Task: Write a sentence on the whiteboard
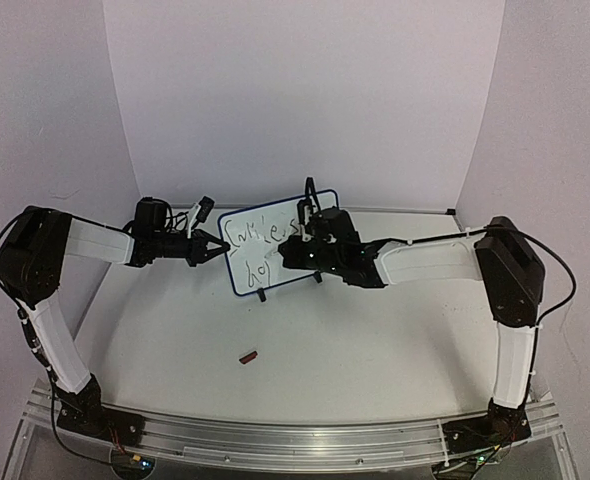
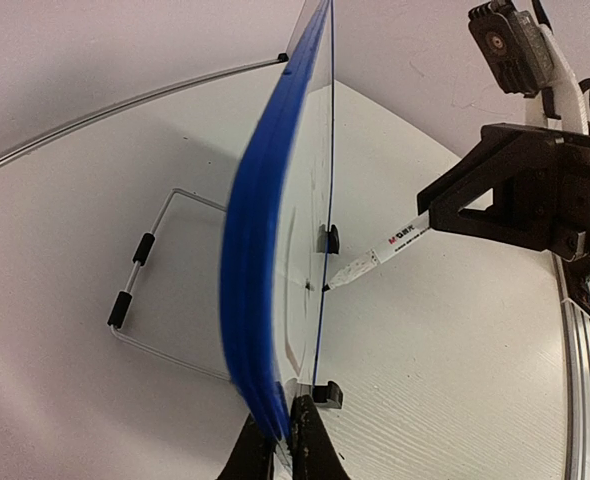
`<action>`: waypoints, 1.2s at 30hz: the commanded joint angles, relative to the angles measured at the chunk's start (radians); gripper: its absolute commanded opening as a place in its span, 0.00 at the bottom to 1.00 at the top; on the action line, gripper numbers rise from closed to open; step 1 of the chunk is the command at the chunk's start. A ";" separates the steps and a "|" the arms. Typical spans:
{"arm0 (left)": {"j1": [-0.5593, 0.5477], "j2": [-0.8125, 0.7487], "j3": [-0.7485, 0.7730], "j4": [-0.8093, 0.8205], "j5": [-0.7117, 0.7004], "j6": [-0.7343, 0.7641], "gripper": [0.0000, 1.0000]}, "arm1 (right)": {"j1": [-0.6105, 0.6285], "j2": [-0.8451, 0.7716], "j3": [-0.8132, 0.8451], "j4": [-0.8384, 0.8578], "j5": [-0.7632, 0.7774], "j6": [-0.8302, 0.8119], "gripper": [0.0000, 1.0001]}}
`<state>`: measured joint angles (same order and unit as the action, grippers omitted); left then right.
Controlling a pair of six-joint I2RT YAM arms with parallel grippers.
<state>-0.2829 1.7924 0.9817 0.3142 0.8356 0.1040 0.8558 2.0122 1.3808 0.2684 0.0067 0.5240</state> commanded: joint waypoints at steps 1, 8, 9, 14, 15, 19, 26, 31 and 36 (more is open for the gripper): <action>0.000 0.001 -0.009 -0.055 -0.098 0.064 0.00 | -0.002 0.017 0.038 0.010 0.007 -0.006 0.00; 0.000 0.001 -0.010 -0.055 -0.099 0.065 0.00 | -0.002 0.028 0.043 -0.001 0.030 0.001 0.00; 0.000 0.001 -0.010 -0.055 -0.099 0.065 0.00 | -0.002 0.028 0.044 -0.002 0.038 0.003 0.00; 0.000 0.001 -0.010 -0.055 -0.099 0.065 0.00 | -0.003 0.022 0.036 -0.013 0.075 0.008 0.00; 0.000 0.001 -0.009 -0.055 -0.099 0.065 0.00 | -0.003 0.018 0.033 -0.014 0.082 0.008 0.00; 0.000 0.001 -0.008 -0.055 -0.099 0.065 0.00 | -0.002 -0.004 0.008 -0.018 0.115 0.009 0.00; 0.000 0.002 -0.009 -0.055 -0.099 0.065 0.00 | -0.002 -0.026 -0.014 -0.032 0.133 0.005 0.00; -0.001 0.003 -0.008 -0.054 -0.098 0.065 0.00 | -0.003 -0.037 -0.039 -0.039 0.141 0.011 0.00; 0.000 0.004 -0.008 -0.053 -0.098 0.063 0.00 | -0.003 -0.025 -0.034 -0.042 0.098 0.003 0.00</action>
<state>-0.2829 1.7924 0.9817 0.3142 0.8349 0.1040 0.8592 2.0193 1.3416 0.2225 0.0993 0.5285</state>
